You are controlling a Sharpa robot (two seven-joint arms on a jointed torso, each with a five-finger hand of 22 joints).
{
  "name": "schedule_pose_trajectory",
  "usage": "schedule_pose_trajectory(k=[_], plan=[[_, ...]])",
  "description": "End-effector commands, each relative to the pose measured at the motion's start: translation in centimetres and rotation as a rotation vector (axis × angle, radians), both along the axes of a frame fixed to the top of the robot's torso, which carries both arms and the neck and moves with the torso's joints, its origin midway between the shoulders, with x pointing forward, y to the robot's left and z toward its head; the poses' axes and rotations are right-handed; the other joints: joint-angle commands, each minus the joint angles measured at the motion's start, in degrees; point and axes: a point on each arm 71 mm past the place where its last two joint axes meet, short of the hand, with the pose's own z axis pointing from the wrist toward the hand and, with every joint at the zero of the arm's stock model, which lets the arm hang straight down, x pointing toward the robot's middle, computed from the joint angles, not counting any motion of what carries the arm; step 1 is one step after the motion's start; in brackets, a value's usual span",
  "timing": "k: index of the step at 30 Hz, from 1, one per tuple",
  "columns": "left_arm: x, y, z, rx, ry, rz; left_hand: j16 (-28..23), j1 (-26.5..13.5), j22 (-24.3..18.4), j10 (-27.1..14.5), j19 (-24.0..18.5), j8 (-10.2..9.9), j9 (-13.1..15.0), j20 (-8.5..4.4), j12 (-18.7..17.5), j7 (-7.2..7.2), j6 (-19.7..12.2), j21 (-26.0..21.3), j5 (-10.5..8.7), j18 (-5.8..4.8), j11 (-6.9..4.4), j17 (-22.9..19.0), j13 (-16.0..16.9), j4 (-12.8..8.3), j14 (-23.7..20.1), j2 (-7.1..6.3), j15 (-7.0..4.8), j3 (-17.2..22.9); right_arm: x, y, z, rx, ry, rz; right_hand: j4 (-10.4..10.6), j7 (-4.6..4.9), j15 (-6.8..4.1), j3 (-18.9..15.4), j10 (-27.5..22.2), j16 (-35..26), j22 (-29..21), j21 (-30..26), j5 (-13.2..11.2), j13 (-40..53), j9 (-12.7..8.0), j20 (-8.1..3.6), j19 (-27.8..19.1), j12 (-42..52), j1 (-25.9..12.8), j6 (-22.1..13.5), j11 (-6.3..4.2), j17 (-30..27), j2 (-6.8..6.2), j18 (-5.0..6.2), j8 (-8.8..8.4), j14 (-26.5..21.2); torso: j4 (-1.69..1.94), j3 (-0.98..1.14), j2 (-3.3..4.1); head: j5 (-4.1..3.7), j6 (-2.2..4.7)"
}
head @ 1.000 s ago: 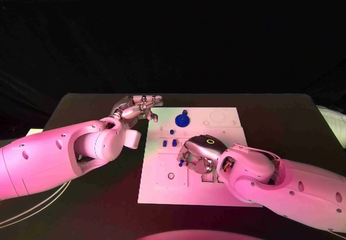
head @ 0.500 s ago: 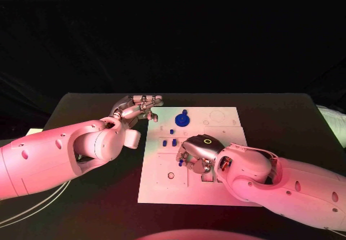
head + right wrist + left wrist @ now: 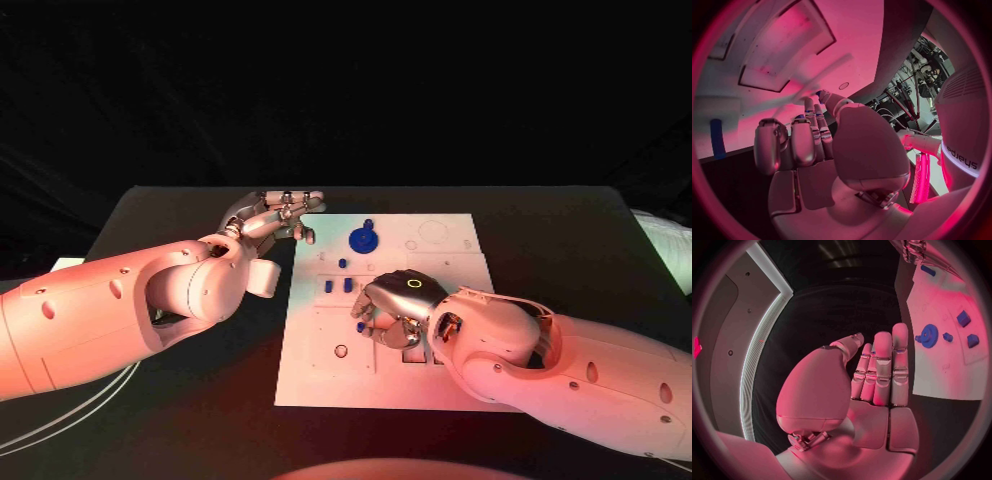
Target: Assemble the parts on the task board
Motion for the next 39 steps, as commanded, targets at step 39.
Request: schedule_pose_trajectory(k=[39], plan=[[0.0, -0.1, 0.0, -0.012, 0.002, -0.019, -0.21, 0.32, -0.17, -0.39, -0.16, 0.40, -0.07, -0.05, 0.42, 0.12, -0.20, -0.49, -0.21, 1.11, 0.04, -0.15, -0.08, -0.39, -0.50, 0.09, 0.09, -0.28, 3.4, -10.4, 4.3, -0.122, -0.112, -0.252, 2.12, -3.75, -1.52, -12.77, -5.02, -0.74, -0.01, -1.01, -0.43, 0.09, 0.06, -1.23, -0.13, 1.69, 3.17, -2.26, -0.88, -1.04, 1.45, 1.23, 0.12, 1.53, -0.24, -0.08, -0.13, -1.19, 1.69]])
